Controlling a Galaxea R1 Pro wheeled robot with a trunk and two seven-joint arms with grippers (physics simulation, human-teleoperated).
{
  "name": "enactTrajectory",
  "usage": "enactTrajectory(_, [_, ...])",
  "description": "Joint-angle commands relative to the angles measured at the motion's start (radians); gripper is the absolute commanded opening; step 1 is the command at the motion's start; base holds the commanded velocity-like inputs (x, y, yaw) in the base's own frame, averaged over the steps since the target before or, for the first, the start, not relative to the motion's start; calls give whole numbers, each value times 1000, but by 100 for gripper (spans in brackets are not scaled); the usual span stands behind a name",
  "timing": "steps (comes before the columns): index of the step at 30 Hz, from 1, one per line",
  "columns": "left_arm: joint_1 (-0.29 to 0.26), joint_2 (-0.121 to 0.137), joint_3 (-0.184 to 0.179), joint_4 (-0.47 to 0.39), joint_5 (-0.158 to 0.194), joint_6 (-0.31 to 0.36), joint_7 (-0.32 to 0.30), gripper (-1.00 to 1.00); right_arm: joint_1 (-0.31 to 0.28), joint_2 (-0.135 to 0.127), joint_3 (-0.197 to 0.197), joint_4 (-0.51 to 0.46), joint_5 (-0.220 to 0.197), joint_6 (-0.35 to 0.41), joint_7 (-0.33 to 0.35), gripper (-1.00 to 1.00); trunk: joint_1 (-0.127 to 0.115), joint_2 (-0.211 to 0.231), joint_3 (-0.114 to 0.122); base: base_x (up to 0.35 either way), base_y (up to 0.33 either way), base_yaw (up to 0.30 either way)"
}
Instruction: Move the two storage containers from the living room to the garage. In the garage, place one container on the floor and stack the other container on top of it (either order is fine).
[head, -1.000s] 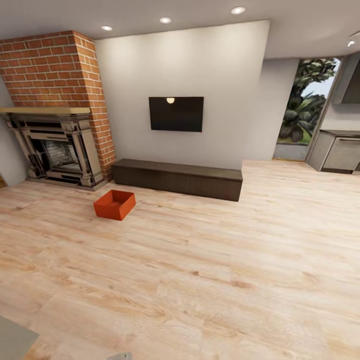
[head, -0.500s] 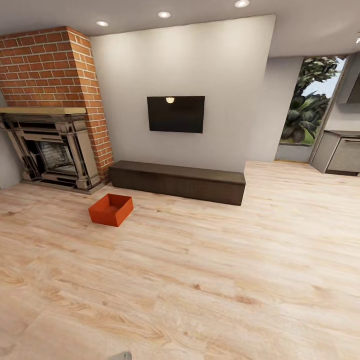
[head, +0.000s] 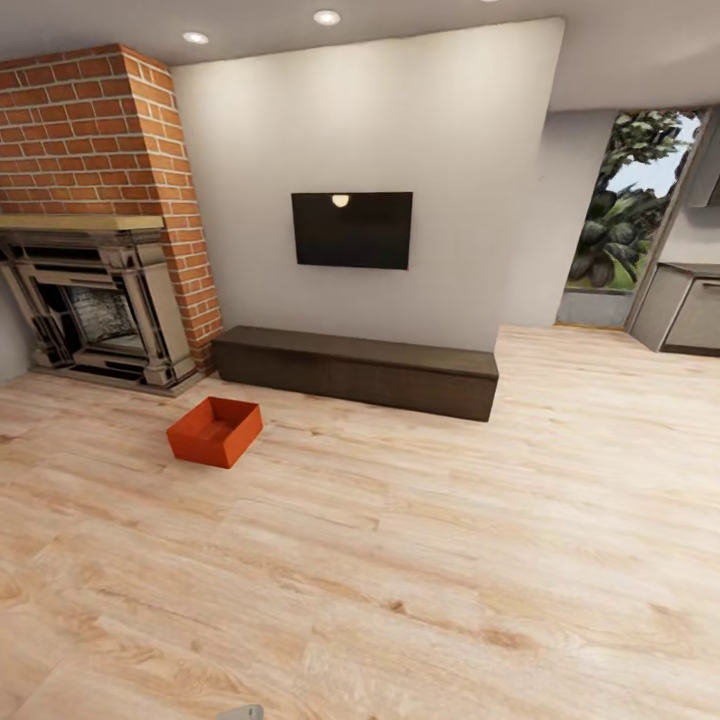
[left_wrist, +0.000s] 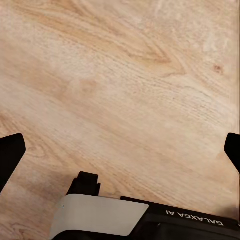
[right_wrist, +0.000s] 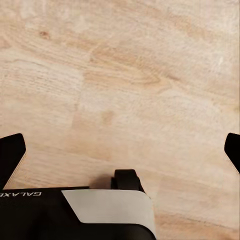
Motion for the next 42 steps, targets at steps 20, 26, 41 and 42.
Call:
enactTrajectory(20, [-1,0,3,0,5,-3,2,100,-1,-1,10,2,-8,-5,-1,100,1,-1,-1,183,0,121])
enactTrajectory(26, [-1,1,4,0,5,-3,3,100,-1,-1,10,2,-8,-6,-1,100,1,-1,-1,1,0,252])
enactTrajectory(41, [-1,-1,4,0,5,-3,3,100,-1,-1,10,2,-8,-6,-1,100,1,-1,-1,20,0,253])
enactTrajectory(42, [-1,-1,4,0,5,-3,3,100,-1,-1,10,2,-8,-6,-1,100,1,-1,-1,235,0,253])
